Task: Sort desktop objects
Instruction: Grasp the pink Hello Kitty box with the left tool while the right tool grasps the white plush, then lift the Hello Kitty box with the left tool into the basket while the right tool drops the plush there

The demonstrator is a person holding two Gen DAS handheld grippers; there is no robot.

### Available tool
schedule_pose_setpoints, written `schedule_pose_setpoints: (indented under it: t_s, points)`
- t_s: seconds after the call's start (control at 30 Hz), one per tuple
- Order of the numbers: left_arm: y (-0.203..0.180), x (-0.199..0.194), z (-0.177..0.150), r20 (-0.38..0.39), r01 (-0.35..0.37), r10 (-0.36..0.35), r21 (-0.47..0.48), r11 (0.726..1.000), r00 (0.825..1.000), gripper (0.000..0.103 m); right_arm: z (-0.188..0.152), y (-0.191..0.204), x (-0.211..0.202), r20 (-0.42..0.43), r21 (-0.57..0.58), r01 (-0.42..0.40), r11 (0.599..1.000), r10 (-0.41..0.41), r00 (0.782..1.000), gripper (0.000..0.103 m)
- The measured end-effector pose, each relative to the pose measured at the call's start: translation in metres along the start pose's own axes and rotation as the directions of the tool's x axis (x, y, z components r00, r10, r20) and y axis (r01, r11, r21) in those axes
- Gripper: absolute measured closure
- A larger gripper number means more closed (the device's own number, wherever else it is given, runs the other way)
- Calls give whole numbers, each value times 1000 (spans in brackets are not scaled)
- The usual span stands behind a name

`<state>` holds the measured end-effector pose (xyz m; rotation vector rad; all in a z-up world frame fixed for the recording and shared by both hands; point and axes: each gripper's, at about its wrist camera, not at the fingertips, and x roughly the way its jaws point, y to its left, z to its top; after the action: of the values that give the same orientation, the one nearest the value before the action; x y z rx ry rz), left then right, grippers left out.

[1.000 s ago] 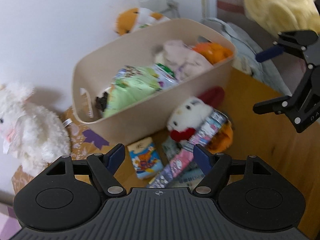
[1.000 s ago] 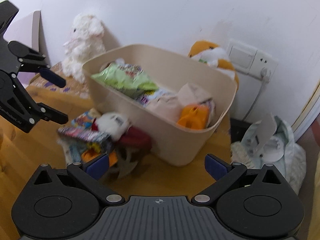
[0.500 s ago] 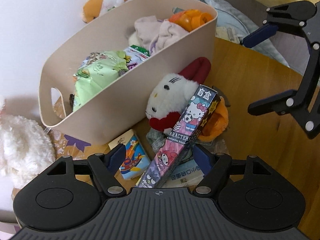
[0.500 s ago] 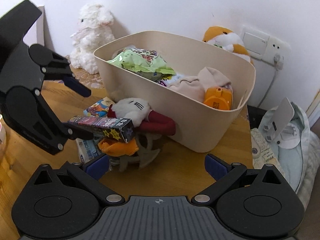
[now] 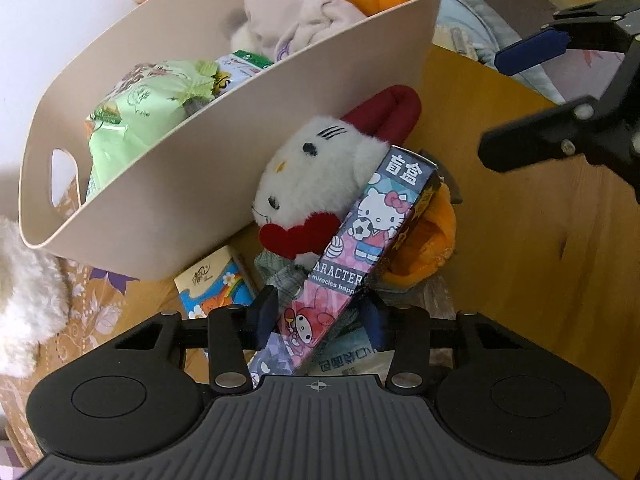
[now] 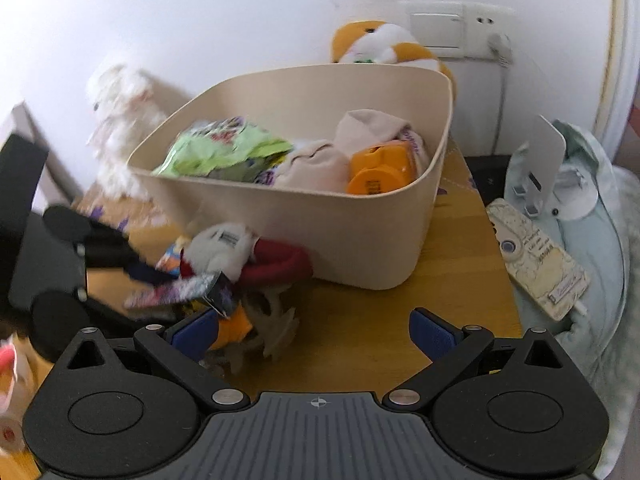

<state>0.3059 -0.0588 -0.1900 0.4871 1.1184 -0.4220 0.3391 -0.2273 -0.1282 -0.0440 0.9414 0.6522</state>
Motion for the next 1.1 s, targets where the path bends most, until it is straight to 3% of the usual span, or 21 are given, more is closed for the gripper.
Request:
schedule_pose_setpoints:
  t_s: [0.2,0.6,0.63,0.7,0.9,0.97,1.1]
  points:
    - [0,-2,-4,-11,14,-14,20,1000,1000,61,13,5,13,22,72,-43,996,41,999,4]
    - [13,-2,-17,-35,23,-23,-8,1000,999,67,24,11,58,-31,236,-110,966,121,992,18]
    - [15,-1,-18,-37,24,-24,-13,1000,999,67,24,12,61,-35,242,-119,963,131,991,21]
    - [18,0,-19,-40,29,-31,-29,999,999,67,26,13,66,-34,253,-151,956,164,986,37]
    - [24,-3,-33,-36,59,-61,-60,996,998,71,29,20,61,-15,209,-204,956,212,977,66]
    - [26,-5,-37,-34,67,-70,-74,995,997,72,30,19,57,-11,207,-229,951,236,972,87]
    - [31,-9,-42,-30,76,-79,-95,993,996,73,33,19,51,-32,175,-232,957,241,970,87]
